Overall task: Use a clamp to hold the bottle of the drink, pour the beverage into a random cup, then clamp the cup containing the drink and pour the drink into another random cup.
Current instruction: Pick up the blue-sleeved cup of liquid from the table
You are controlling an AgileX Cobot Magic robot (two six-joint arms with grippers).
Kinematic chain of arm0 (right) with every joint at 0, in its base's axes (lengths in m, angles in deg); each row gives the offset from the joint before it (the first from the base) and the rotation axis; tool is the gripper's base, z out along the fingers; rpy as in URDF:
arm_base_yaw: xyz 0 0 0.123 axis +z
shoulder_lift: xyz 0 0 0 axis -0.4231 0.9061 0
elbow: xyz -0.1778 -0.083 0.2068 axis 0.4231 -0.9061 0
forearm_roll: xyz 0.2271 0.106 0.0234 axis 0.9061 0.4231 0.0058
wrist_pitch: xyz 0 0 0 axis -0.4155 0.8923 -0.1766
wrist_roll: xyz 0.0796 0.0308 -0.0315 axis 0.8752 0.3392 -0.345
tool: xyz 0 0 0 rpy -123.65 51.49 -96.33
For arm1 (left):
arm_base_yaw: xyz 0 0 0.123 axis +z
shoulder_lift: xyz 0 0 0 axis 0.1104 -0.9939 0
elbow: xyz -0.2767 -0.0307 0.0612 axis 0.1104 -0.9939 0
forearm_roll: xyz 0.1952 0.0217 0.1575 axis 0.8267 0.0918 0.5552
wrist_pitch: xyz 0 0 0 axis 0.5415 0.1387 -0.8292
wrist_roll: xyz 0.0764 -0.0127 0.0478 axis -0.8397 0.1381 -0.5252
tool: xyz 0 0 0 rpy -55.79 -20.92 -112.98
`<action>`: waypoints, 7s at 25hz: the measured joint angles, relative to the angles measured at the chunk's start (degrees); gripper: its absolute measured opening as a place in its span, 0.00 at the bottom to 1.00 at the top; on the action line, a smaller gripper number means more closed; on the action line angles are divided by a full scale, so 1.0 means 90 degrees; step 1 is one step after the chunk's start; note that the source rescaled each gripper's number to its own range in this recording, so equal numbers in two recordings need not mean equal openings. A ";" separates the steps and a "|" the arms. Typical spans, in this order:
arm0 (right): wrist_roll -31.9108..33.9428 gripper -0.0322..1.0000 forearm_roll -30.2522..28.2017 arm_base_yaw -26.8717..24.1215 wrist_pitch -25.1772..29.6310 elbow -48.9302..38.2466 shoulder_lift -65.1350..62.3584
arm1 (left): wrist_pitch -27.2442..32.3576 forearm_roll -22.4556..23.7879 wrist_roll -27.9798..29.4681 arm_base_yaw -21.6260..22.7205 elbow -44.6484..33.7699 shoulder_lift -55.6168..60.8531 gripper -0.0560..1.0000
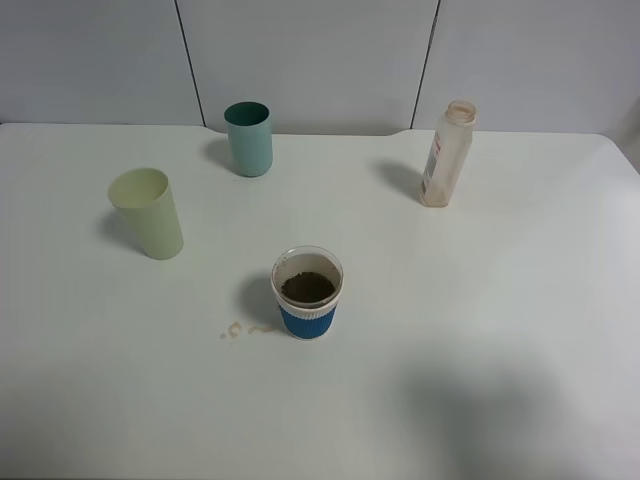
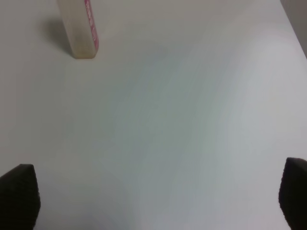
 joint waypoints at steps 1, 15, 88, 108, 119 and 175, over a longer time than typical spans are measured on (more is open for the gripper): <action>0.0000 1.00 0.0000 0.0000 0.0000 0.0000 0.0000 | -0.0065 -0.0079 -0.0088 0.0000 0.0034 0.0000 0.90; 0.0000 1.00 0.0000 0.0000 0.0000 0.0000 0.0000 | -0.1607 -0.2117 -0.1951 0.0006 0.0130 -0.1574 0.72; 0.0000 1.00 0.0000 0.0000 0.0000 0.0000 0.0000 | -1.0075 -0.0603 -0.1007 -0.4506 -0.2461 -0.7897 0.71; 0.0000 1.00 0.0000 0.0000 0.0000 0.0000 0.0000 | -1.4303 0.1018 0.0712 -0.4506 -0.2942 -1.1100 0.71; 0.0000 1.00 0.0000 0.0000 0.0000 0.0000 0.0000 | -1.4365 0.1006 0.0693 -0.4506 -0.2889 -1.1682 0.71; 0.0000 1.00 0.0000 0.0000 0.0000 0.0000 0.0000 | -1.4421 0.1630 -0.0470 -0.4776 -0.0876 -1.3134 0.90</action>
